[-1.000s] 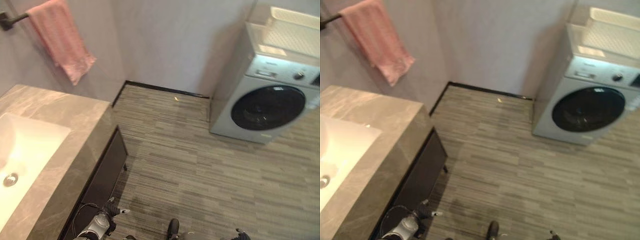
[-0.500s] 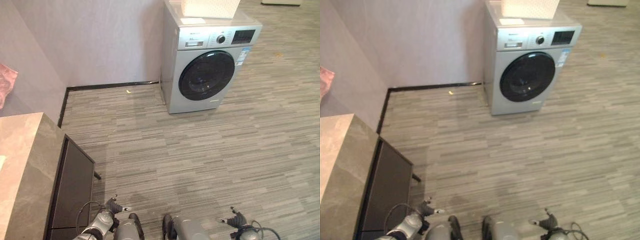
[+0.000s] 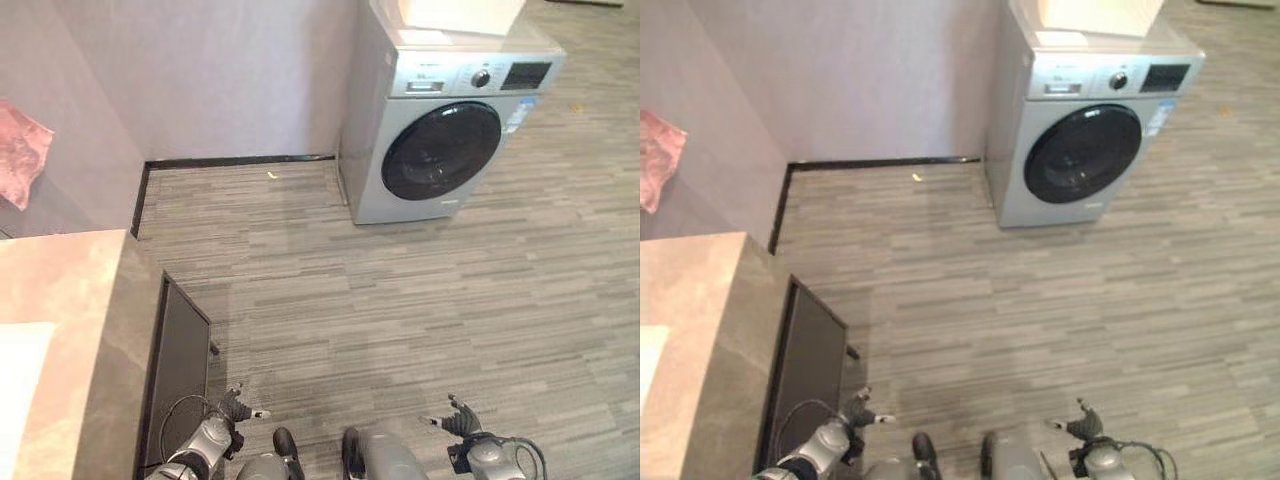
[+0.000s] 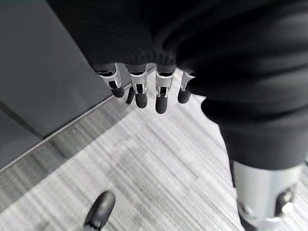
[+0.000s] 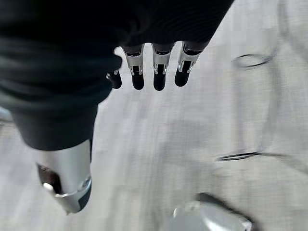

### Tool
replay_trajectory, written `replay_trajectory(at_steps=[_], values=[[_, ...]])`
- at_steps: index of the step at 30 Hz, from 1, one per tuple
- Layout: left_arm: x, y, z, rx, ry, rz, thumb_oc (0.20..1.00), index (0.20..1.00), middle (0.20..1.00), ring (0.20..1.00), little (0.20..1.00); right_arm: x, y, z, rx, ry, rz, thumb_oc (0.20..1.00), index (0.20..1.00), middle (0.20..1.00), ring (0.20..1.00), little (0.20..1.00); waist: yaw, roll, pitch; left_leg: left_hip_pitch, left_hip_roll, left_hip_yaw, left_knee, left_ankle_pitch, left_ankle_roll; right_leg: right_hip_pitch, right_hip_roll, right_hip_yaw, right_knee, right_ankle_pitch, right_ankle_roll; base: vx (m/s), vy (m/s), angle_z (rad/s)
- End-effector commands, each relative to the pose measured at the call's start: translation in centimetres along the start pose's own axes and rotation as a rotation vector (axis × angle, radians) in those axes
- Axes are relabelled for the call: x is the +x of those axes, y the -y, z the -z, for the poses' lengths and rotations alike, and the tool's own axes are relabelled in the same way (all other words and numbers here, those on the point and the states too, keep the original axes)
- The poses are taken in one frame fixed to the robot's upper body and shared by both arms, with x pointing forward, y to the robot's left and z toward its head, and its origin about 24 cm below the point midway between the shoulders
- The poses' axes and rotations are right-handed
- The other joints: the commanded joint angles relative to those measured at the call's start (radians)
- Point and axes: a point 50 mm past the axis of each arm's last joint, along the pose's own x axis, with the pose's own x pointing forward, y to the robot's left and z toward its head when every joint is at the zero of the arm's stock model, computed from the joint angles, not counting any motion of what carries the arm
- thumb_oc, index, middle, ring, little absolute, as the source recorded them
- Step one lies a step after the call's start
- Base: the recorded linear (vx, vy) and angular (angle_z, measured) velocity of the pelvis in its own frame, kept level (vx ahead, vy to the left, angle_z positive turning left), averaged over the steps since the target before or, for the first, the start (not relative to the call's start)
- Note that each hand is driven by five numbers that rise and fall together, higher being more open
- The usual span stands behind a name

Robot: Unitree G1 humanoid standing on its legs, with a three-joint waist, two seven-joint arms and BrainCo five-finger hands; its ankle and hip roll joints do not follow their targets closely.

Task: Put brush and paste in cup on sink, flatten towel.

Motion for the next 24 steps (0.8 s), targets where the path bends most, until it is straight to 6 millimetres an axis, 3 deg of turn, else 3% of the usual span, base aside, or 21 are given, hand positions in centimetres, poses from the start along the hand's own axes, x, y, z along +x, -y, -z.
replay_trajectory(at_steps=[1, 2, 3, 4, 7, 8, 9, 11, 13, 14, 16, 17, 18, 19, 20, 22, 23, 24], values=[[0.1, -1.4, 0.0, 0.036, 0.023, -0.052, 1.0, 1.0, 1.0, 1.0, 1.0, 0.1, 1.4, -1.2, 0.015, 0.076, 0.035, 1.0, 1.0, 1.0, 1.0, 1.0, -0.016, 0.028, -0.016, -0.033, -0.02, -0.026, 0.062, -0.034, -0.023, 0.038, 0.058, 0.057, -0.238, 0.111, 0.024, 0.26, 0.026, 0.14], [0.1, -1.4, 0.2, 0.033, 0.014, -0.054, 1.0, 1.0, 1.0, 1.0, 1.0, 0.0, 1.6, -1.5, 0.013, 0.095, 0.039, 1.0, 1.0, 1.0, 1.0, 1.0, -0.023, 0.028, -0.018, -0.024, -0.024, -0.026, 0.051, -0.037, -0.03, 0.022, 0.04, 0.061, -0.321, 0.136, 0.025, 0.41, -0.03, 0.14], [0.2, -1.3, 0.0, 0.044, 0.012, -0.052, 1.0, 1.0, 1.0, 1.0, 1.0, -0.1, 1.9, -1.7, -0.01, 0.118, 0.044, 1.0, 1.0, 1.0, 1.0, 1.0, -0.045, 0.023, -0.02, -0.001, -0.031, -0.038, 0.04, -0.046, -0.051, -0.049, 0.009, 0.089, -0.461, 0.213, 0.044, 0.34, -0.038, 0.18], [0.2, -1.2, 0.0, 0.043, 0.012, -0.05, 1.0, 1.0, 1.0, 1.0, 1.0, -0.1, 2.0, -1.7, -0.011, 0.117, 0.045, 1.0, 1.0, 1.0, 1.0, 1.0, -0.047, 0.03, -0.017, 0.005, -0.027, -0.042, 0.04, -0.051, -0.051, -0.04, 0.011, 0.084, -0.465, 0.212, 0.045, 0.41, -0.054, 0.25], [0.3, -1.3, -0.3, 0.054, 0.011, -0.054, 1.0, 1.0, 1.0, 1.0, 1.0, -0.5, 2.3, -1.5, -0.054, 0.132, 0.044, 1.0, 1.0, 1.0, 1.0, 1.0, -0.09, 0.028, -0.014, 0.081, -0.025, -0.085, 0.042, -0.094, -0.083, -0.122, -0.056, 0.132, -0.602, 0.29, 0.076, 0.46, -0.081, 0.42], [0.3, -0.8, -0.3, 0.059, 0.009, -0.04, 1.0, 1.0, 1.0, 1.0, 1.0, -0.6, 2.5, -1.4, -0.087, 0.13, 0.04, 1.0, 1.0, 1.0, 1.0, 1.0, -0.111, 0.031, -0.011, 0.128, -0.028, -0.114, 0.051, -0.126, -0.088, -0.129, -0.072, 0.116, -0.608, 0.306, 0.089, 0.76, -0.219, 0.77], [0.2, -0.4, -0.1, 0.067, -0.001, -0.028, 1.0, 1.0, 1.0, 1.0, 1.0, -0.7, 2.8, -1.0, -0.097, 0.118, 0.043, 1.0, 1.0, 1.0, 1.0, 1.0, -0.137, 0.024, -0.026, 0.17, -0.035, -0.143, 0.057, -0.136, -0.093, -0.117, -0.044, 0.156, -0.562, 0.321, 0.089, 0.58, -0.186, 0.75], [0.1, -0.1, 0.1, 0.075, -0.007, -0.016, 1.0, 1.0, 1.0, 1.0, 1.0, -0.8, 2.9, -0.2, -0.091, 0.088, 0.043, 1.0, 1.0, 1.0, 1.0, 1.0, -0.145, 0.026, -0.036, 0.187, -0.033, -0.16, 0.065, -0.138, -0.096, -0.103, -0.032, 0.164, -0.546, 0.324, 0.083, 0.38, -0.17, 0.69], [0.0, 0.5, 0.6, 0.071, -0.03, 0.004, 1.0, 1.0, 1.0, 1.0, 1.0, -0.9, 2.9, 0.9, -0.103, 0.041, 0.031, 1.0, 1.0, 1.0, 1.0, 1.0, -0.149, 0.037, -0.066, 0.204, -0.002, -0.176, 0.114, -0.089, -0.123, -0.074, 0.011, 0.163, -0.518, 0.323, 0.061, 0.48, -0.284, 1.01], [-0.1, 0.9, 0.8, 0.068, -0.032, 0.018, 1.0, 1.0, 1.0, 1.0, 1.0, -1.0, 3.0, 0.9, -0.125, 0.046, 0.023, 1.0, 1.0, 1.0, 1.0, 1.0, -0.148, 0.045, -0.075, 0.186, 0.018, -0.189, 0.197, -0.033, -0.148, -0.046, 0.047, 0.154, -0.504, 0.313, 0.04, 0.45, -0.346, 0.54], [-0.1, 0.8, 0.5, 0.073, -0.022, 0.021, 1.0, 1.0, 1.0, 1.0, 1.0, -1.2, 3.5, 0.7, -0.143, 0.062, 0.015, 1.0, 1.0, 1.0, 1.0, 1.0, -0.136, 0.031, -0.075, 0.093, 0.057, -0.201, 0.434, 0.103, -0.178, 0.02, 0.071, 0.131, -0.504, 0.285, -0.004, 0.4, -0.423, -0.08], [0.0, 0.5, 0.1, 0.09, -0.004, 0.015, 1.0, 1.0, 1.0, 1.0, 1.0, -1.3, 3.7, 0.8, -0.155, 0.065, 0.014, 1.0, 1.0, 1.0, 1.0, 1.0, -0.122, 0.013, -0.075, 0.052, 0.091, -0.186, 0.532, 0.172, -0.185, 0.064, 0.077, 0.122, -0.511, 0.262, -0.031, 0.37, -0.495, -0.21], [0.2, 0.3, -0.4, 0.104, 0.013, 0.008, 1.0, 1.0, 1.0, 1.0, 1.0, -1.4, 3.9, 1.2, -0.15, 0.047, 0.025, 1.0, 1.0, 1.0, 1.0, 1.0, -0.109, -0.005, -0.067, 0.005, 0.125, -0.159, 0.63, 0.187, -0.183, 0.1, 0.075, 0.111, -0.516, 0.238, -0.055, 0.25, -0.344, 0.12], [0.2, 0.2, -0.4, 0.105, 0.013, 0.008, 1.0, 1.0, 1.0, 1.0, 1.0, -1.4, 3.9, 1.2, -0.149, 0.047, 0.025, 1.0, 1.0, 1.0, 1.0, 1.0, -0.108, -0.002, -0.065, -0.001, 0.131, -0.162, 0.642, 0.182, -0.185, 0.099, 0.079, 0.109, -0.515, 0.238, -0.056, 0.34, -0.364, 0.32], [0.3, -0.3, -0.9, 0.11, 0.029, -0.015, 1.0, 1.0, 1.0, 1.0, 1.0, -1.5, 4.3, 1.7, -0.141, 0.029, 0.045, 1.0, 1.0, 1.0, 1.0, 1.0, -0.085, -0.017, -0.049, -0.053, 0.193, -0.079, 0.696, 0.162, -0.183, 0.157, 0.09, 0.09, -0.514, 0.191, -0.08, 0.3, -0.243, 0.27], [0.5, -0.5, -2.0, 0.107, 0.057, -0.018, 1.0, 1.0, 1.0, 1.0, 1.0, -1.5, 4.7, 2.8, -0.143, -0.028, 0.069, 1.0, 1.0, 1.0, 1.0, 1.0, -0.059, -0.027, -0.04, -0.15, 0.178, -0.022, 0.645, 0.122, -0.177, 0.203, 0.08, 0.08, -0.531, 0.174, -0.075, 0.35, -0.205, 0.19], [0.5, -0.6, -2.2, 0.11, 0.068, -0.017, 1.0, 1.0, 1.0, 1.0, 1.0, -1.7, 4.7, 3.1, -0.139, -0.034, 0.07, 1.0, 1.0, 1.0, 1.0, 1.0, -0.059, -0.028, -0.042, -0.183, 0.202, 0.044, 0.582, 0.119, -0.175, 0.227, 0.07, 0.063, -0.543, 0.167, -0.069, 0.41, -0.078, 0.28], [0.5, -0.6, -2.3, 0.107, 0.073, -0.016, 1.0, 1.0, 1.0, 1.0, 1.0, -2.1, 4.9, 3.9, -0.122, -0.058, 0.082, 1.0, 1.0, 1.0, 1.0, 1.0, -0.059, -0.016, -0.048, -0.201, 0.229, 0.101, 0.487, 0.11, -0.199, 0.263, 0.068, 0.042, -0.551, 0.129, -0.053, 0.41, -0.022, 0.31]])
